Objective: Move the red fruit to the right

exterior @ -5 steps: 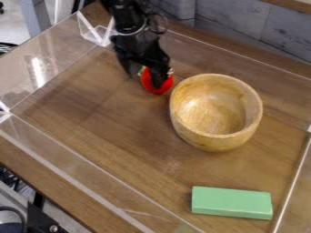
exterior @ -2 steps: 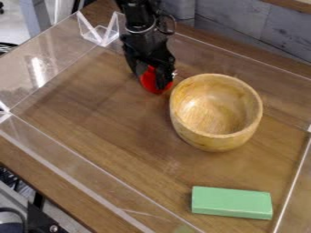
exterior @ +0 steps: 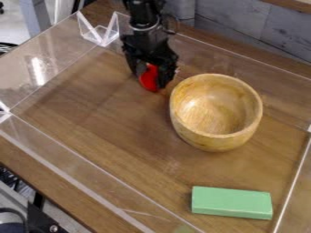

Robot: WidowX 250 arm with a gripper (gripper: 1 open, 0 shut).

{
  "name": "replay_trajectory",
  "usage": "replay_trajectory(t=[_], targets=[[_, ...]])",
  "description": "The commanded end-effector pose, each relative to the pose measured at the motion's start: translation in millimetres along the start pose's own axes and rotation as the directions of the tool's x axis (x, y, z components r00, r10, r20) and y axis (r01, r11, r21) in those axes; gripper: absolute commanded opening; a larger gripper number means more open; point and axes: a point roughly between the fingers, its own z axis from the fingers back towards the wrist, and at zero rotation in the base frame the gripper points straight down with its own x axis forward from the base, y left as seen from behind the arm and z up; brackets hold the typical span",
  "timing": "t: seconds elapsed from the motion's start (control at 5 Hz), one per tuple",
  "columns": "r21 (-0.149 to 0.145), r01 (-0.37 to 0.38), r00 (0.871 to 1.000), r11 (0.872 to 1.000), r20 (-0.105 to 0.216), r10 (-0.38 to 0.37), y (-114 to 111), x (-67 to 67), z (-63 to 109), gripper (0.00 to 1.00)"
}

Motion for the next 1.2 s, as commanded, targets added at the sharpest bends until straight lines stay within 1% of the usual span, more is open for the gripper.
replay_trajectory(t=[0.0,0.2,0.4,0.6,0.8,1.0], targets=[[0.014,0.021,0.999,1.000,0.039,-0.021,-8.0,21.1,13.4,1.00],[0.013,0.042,0.999,0.999,0.027,-0.043,-16.9,30.2,12.4,1.00],[0.021,-0.021,1.000,1.000,0.005,0.021,-12.5,30.7,6.0,1.00],[0.028,-0.083,0.996,0.996,-0.016,0.084,-6.2,29.7,-1.1,1.00],[0.027,-0.078,0.996,0.997,-0.034,0.079,-7.3,38.2,-10.4,1.00],[0.022,-0.071,0.996,0.997,-0.051,0.072,-10.4,41.4,-17.9,1.00]])
